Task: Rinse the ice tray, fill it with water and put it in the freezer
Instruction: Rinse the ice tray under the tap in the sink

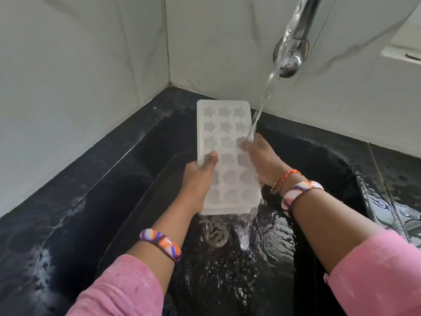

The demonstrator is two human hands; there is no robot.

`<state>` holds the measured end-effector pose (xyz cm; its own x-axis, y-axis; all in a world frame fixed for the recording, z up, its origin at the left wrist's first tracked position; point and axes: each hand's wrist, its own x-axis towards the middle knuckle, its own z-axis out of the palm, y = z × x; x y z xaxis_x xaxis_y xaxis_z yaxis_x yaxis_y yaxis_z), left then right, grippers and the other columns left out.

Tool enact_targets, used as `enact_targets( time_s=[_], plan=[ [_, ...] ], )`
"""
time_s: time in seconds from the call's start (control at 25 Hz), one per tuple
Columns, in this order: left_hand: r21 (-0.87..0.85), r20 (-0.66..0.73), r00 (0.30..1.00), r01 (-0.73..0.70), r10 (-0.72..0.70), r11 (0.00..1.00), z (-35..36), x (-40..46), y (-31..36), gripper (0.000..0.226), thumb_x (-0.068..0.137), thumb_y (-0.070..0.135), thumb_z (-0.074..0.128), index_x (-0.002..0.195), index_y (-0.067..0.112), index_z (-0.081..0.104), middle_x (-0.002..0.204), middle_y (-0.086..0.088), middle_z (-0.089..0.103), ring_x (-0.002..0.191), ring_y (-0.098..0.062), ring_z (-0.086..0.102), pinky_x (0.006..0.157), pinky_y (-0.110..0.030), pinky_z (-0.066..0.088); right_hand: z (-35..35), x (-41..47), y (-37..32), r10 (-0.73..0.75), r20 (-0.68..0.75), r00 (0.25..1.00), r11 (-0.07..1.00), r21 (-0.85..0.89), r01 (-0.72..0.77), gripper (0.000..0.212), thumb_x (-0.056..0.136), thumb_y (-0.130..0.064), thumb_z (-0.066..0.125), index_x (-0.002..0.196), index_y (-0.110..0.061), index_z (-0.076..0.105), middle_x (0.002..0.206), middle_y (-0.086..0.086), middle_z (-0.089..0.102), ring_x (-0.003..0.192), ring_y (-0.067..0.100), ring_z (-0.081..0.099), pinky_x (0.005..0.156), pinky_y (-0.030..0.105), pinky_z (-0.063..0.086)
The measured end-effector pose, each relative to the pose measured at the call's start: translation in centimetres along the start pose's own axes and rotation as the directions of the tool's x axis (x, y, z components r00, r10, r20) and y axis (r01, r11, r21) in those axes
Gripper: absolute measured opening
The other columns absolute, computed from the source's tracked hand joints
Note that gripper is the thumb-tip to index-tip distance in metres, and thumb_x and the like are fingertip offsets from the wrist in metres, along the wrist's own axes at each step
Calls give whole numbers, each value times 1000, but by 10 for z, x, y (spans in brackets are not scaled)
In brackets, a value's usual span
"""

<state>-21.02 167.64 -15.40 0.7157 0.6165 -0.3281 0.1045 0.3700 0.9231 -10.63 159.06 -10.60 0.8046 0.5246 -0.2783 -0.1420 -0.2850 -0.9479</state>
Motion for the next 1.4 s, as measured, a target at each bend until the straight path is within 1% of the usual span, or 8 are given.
enact_targets(
  time_s=[0.12,0.32,0.52,0.64,0.76,0.92,1.24,1.4],
  plan=[
    [-79,-52,998,-33,29,996,-5,4,6,23,89,42,59,89,19,66,106,-15,70,98,-33,68,90,-55,53,-4,-9,9,11,254,967,995,96,-36,26,96,-22,50,116,-6,56,98,5,68,85,21,67,73,32,59],
    [-52,-77,995,-68,64,996,-2,2,3,27,89,43,58,98,19,66,105,-11,71,97,-29,68,89,-54,53,14,1,-2,-95,-171,981,979,-193,61,21,82,-2,55,101,-11,55,82,3,58,72,17,58,57,24,52],
    [69,-59,992,-107,111,992,-2,4,2,73,66,72,59,107,12,63,106,-16,69,97,-31,67,88,-56,53,-3,-1,10,176,19,984,942,-292,-163,18,89,-23,54,103,-12,57,92,7,64,80,24,63,62,32,53],
    [55,-16,997,-75,75,996,4,4,-3,95,55,77,57,120,8,56,112,-12,66,102,-29,65,92,-53,51,-3,3,4,8,-160,987,960,-277,-52,28,83,-6,52,111,-9,51,92,7,59,76,22,58,49,24,45],
    [70,-15,997,-71,72,995,-1,8,-3,96,54,80,58,120,10,56,113,-11,66,102,-29,65,91,-53,52,3,-5,17,15,-54,998,994,-112,-21,29,89,-4,48,116,1,51,84,8,58,63,17,55,38,16,42],
    [66,-17,998,-52,54,996,1,3,-3,98,53,79,58,122,9,56,115,-11,65,104,-30,64,92,-53,51,-4,-4,9,3,-125,992,947,-318,-43,25,91,-15,51,115,-7,49,91,3,57,72,18,56,52,24,45],
    [42,-6,995,-95,96,995,5,0,-3,69,64,66,65,102,8,66,107,-20,69,97,-34,68,87,-57,53,0,-8,25,59,-171,984,995,-72,-72,9,90,-8,49,83,-9,55,66,3,52,53,16,50,41,22,38],
    [-161,108,994,14,4,987,7,-2,4,13,87,29,65,93,18,67,97,-7,72,93,-27,68,87,-44,55,3,0,4,-14,-300,954,995,-102,-17,19,87,-8,53,69,-13,53,63,2,51,49,17,46,42,23,36]
  ],
)
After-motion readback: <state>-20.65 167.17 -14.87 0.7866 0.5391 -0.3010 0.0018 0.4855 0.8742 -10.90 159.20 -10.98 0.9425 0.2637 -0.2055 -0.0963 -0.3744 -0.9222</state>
